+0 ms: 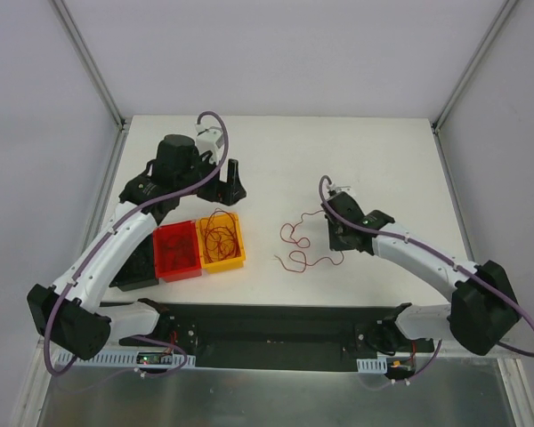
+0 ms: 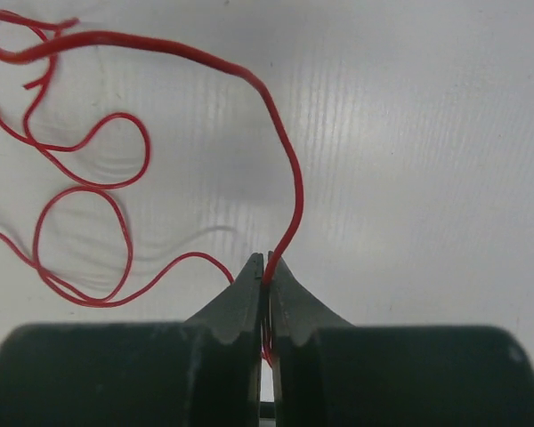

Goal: Untangle the cables

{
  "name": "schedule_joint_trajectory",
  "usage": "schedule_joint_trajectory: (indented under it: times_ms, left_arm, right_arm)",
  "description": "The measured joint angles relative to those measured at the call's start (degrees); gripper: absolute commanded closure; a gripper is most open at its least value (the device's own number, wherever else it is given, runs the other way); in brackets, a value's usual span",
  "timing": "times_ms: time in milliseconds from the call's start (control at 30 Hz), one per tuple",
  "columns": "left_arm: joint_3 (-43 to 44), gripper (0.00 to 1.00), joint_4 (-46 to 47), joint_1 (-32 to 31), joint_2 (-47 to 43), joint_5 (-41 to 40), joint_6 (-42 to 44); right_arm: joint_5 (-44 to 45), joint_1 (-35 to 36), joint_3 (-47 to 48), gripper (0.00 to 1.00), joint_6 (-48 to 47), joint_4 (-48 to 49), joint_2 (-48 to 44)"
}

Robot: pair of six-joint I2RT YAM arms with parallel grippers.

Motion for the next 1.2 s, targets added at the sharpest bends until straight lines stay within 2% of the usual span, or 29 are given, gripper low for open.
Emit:
schedule_joint_trajectory:
  times_ms: [133, 233, 367, 533, 633, 767, 967, 1200]
  left_arm:
    - [-1.92, 0.19, -0.42, 0.0, 0.11, 0.04, 0.07]
    - [-1.97, 0.19, 0.33, 0.0, -0.81, -0.24, 0.28]
    - [-2.23, 0.2, 0.85, 0.02, -2.36, -1.16, 0.92]
    - [-2.34, 0.2, 1.2, 0.2, -2.67, -1.55, 1.05]
    - [-2.73, 0.2, 1.81, 0.9, -2.84, -0.61, 0.98]
    - [-3.37, 0.2, 2.08, 1.2, -2.99, -0.46, 0.98]
    - [-4.02, 0.2, 2.43, 1.25, -3.67, -0.46, 1.01]
    - [-4.15, 0.2, 3.17, 1.25, -3.67, 0.11, 0.92]
  right_arm:
    - [-0.94, -0.07, 1.53, 0.87, -1.31, -1.14, 4.63]
    - [-5.42, 0.46, 3.96, 0.8, -1.88, -0.37, 8.31]
    - [-7.61, 1.51, 8.13, 0.53, -3.69, -0.59, 10.84]
    - [-8.24, 1.6, 11.58, 0.39, -7.98, -0.7, 11.1]
    - [-12.22, 1.6, 11.19, 0.31, -9.2, 0.74, 11.1]
    - [-16.98, 1.88, 9.55, 0.27, -9.86, 4.7, 11.32]
    - [-18.1, 4.72, 9.49, 0.26, -13.79, 8.11, 14.58]
    - [-19.08, 5.46, 10.05, 0.21, -24.81, 9.05, 15.21]
